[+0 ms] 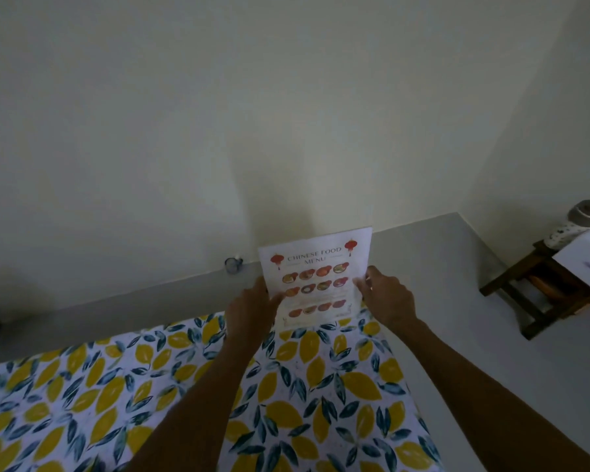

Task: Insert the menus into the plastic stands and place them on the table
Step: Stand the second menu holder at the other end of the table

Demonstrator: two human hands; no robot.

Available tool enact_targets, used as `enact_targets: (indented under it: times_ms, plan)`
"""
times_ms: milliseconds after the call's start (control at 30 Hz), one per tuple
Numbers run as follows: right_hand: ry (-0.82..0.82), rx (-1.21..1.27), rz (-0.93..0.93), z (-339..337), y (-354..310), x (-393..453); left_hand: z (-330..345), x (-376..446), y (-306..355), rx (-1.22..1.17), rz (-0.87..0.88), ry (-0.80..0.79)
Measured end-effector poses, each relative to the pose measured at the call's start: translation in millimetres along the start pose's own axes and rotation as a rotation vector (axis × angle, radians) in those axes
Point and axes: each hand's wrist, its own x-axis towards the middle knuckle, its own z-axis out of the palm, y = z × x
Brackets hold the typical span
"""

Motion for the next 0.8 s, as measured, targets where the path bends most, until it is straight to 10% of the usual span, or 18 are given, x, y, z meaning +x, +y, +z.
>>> enact_targets:
  times_ms: [800]
  plan:
    - [-0.008, 0.155, -0.027, 11, 5, 8, -2, 11, 1, -0.046, 0.012, -0.119]
